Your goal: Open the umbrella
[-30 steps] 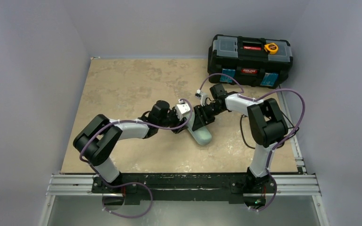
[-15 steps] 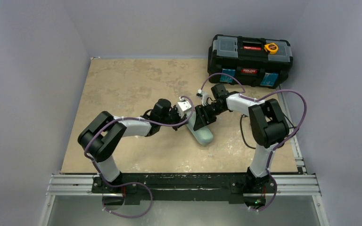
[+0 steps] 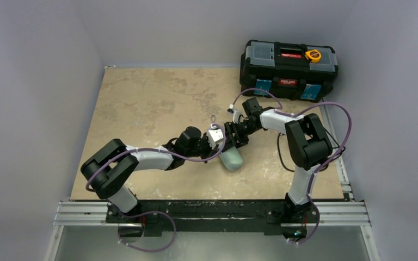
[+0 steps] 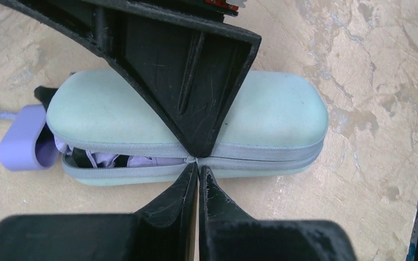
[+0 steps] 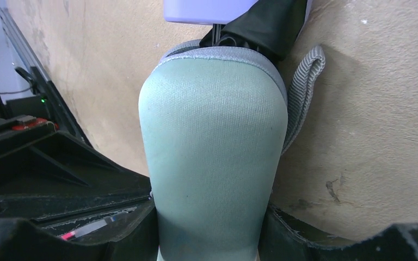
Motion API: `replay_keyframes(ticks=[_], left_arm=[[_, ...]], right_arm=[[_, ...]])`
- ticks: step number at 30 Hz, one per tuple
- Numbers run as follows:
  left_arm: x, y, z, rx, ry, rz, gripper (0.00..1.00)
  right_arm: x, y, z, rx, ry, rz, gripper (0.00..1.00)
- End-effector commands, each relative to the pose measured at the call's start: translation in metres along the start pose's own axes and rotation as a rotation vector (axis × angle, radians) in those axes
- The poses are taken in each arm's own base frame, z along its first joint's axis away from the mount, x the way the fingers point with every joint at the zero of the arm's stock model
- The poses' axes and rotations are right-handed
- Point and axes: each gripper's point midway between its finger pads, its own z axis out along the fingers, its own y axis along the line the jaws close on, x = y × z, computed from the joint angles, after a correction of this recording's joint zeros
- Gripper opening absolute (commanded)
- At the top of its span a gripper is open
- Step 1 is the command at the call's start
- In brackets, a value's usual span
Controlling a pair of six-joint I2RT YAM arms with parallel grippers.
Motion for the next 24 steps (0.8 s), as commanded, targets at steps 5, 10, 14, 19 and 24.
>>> replay_keyframes(ticks=[5, 10, 14, 19, 24], left_arm=[[0.000, -0.060, -0.029, 0.190, -0.028, -0.020, 0.00], [0.012, -0.032, -0.037, 0.092, -0.005, -0.105, 0.00], [0.022, -0.003, -0.035, 0.034, 0.020, -0.153, 0.00], [0.005, 0.018, -0.036, -0.020, -0.026, -0.115, 0.00], [-0.017, 0.039, -0.042, -0.105, -0.070, 0.022, 0.40]], right_arm=[[-0.047, -0.018, 0.012, 0.084, -0.196, 0.140, 0.07], [-0.061, -0.005, 0.003, 0.056, -0.245, 0.079, 0.23], [-0.049, -0.008, -0.002, 0.086, -0.201, -0.007, 0.32], [-0.048, -0.010, -0.003, 0.092, -0.193, -0.018, 0.34], [-0.045, -0.016, 0.000, 0.110, -0.170, -0.025, 0.31]])
